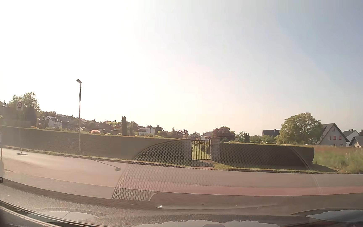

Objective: Follow the waypoints while adhering to traffic rules and regulations

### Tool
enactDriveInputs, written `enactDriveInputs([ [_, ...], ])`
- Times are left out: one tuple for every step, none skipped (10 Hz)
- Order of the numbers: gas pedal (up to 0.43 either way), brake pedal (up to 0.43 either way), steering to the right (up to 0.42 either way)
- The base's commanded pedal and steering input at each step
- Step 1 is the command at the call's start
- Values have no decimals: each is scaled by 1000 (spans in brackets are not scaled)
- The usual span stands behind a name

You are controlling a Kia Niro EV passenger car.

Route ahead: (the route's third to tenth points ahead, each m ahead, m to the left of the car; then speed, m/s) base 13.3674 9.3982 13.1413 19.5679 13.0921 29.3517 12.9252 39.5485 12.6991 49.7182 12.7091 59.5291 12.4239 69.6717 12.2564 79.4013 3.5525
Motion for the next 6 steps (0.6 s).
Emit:
enactDriveInputs([
  [0, 24, 258],
  [0, 110, 241],
  [0, 146, 228],
  [0, 171, 212],
  [0, 189, 195],
  [0, 201, 174],
])
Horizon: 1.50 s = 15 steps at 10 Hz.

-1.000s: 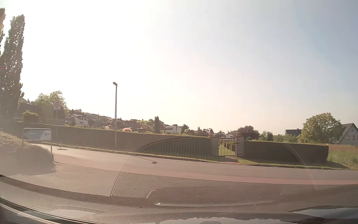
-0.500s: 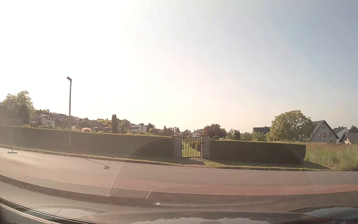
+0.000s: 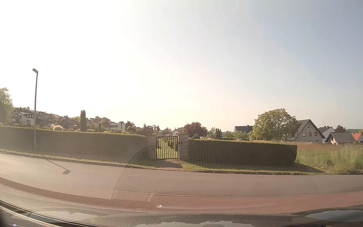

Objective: Follow the waypoints while adhering to traffic rules and regulations

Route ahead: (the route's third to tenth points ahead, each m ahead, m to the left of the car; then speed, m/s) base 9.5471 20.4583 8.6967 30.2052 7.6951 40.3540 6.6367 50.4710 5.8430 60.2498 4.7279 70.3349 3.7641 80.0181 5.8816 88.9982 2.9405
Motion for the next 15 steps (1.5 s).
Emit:
enactDriveInputs([
  [0, 207, 150],
  [0, 207, 121],
  [0, 207, 90],
  [0, 213, 65],
  [0, 213, 49],
  [0, 220, 39],
  [0, 232, 20],
  [0, 232, -9],
  [0, 226, -32],
  [0, 110, -59],
  [0, 0, -79],
  [0, 0, -101],
  [0, 0, -123],
  [0, 0, -147],
  [0, 0, -163],
])
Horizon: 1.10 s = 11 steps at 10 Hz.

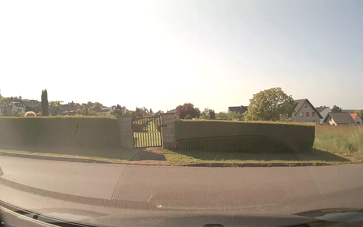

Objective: Follow the waypoints while adhering to traffic rules and regulations

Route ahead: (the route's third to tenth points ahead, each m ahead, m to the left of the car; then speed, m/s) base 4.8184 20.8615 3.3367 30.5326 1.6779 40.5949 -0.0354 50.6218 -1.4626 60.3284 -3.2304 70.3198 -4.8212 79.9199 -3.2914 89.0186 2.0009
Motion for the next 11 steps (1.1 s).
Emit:
enactDriveInputs([
  [0, 0, -191],
  [39, 0, -224],
  [87, 0, -274],
  [87, 0, -333],
  [98, 0, -380],
  [118, 0, -451],
  [118, 0, -525],
  [118, 0, -579],
  [118, 0, -630],
  [118, 0, -657],
  [118, 0, -697],
])
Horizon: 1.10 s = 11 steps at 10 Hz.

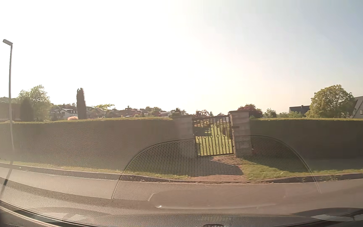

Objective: Follow the waypoints while adhering to traffic rules and regulations

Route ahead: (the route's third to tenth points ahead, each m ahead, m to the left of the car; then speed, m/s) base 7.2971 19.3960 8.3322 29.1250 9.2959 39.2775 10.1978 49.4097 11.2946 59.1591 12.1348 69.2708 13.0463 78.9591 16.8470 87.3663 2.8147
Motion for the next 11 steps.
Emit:
enactDriveInputs([
  [118, 0, -744],
  [130, 0, -783],
  [197, 0, -825],
  [197, 0, -863],
  [197, 0, -869],
  [197, 0, -862],
  [197, 0, -855],
  [197, 0, -844],
  [220, 0, -835],
  [240, 0, -826],
  [248, 0, -807],
])
